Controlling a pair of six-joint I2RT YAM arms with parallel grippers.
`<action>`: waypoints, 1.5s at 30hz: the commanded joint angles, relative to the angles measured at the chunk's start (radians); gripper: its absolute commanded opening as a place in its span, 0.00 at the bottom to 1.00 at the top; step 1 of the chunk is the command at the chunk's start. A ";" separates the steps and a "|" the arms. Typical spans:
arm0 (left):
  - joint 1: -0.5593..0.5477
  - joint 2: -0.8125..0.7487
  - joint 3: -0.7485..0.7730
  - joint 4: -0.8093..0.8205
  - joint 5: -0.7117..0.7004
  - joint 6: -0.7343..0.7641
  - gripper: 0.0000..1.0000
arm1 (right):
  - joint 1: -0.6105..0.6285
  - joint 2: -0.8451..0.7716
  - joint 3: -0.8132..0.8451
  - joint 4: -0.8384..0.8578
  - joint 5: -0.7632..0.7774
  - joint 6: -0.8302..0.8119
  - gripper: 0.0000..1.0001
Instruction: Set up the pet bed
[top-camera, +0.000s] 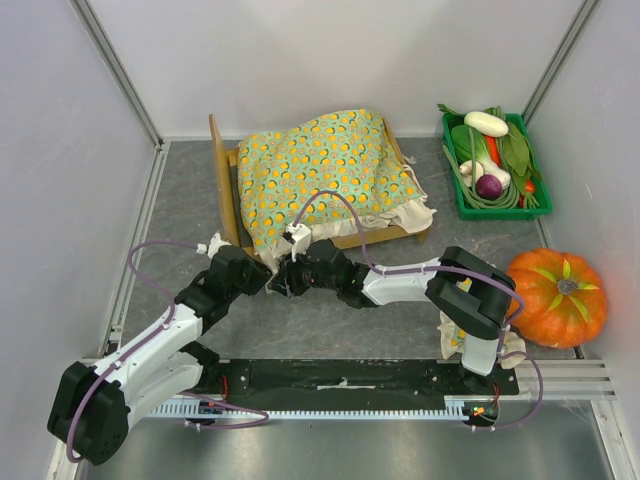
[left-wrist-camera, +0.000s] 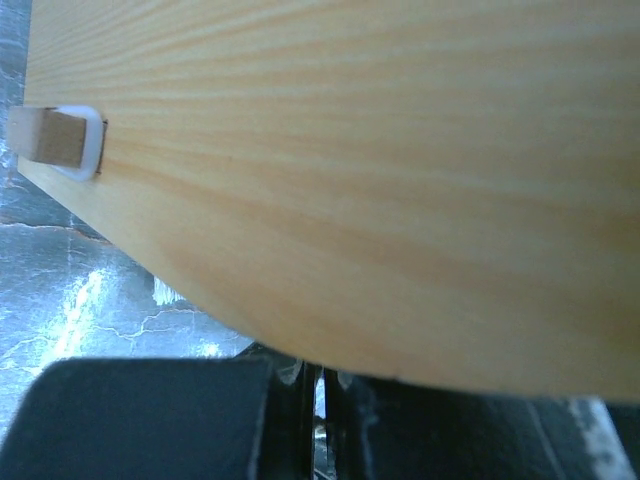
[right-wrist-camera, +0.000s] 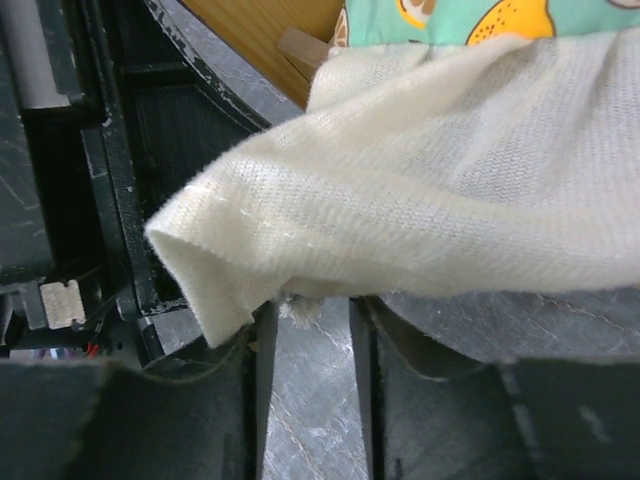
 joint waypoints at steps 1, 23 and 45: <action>-0.008 0.004 0.003 0.058 0.050 0.039 0.02 | -0.002 0.024 0.041 0.093 -0.020 0.027 0.38; -0.006 -0.209 -0.001 -0.237 -0.081 0.114 0.53 | -0.012 0.018 0.032 -0.070 0.123 -0.019 0.00; -0.023 0.054 -0.020 -0.108 -0.228 0.126 0.52 | -0.022 0.008 0.040 -0.056 0.084 -0.028 0.00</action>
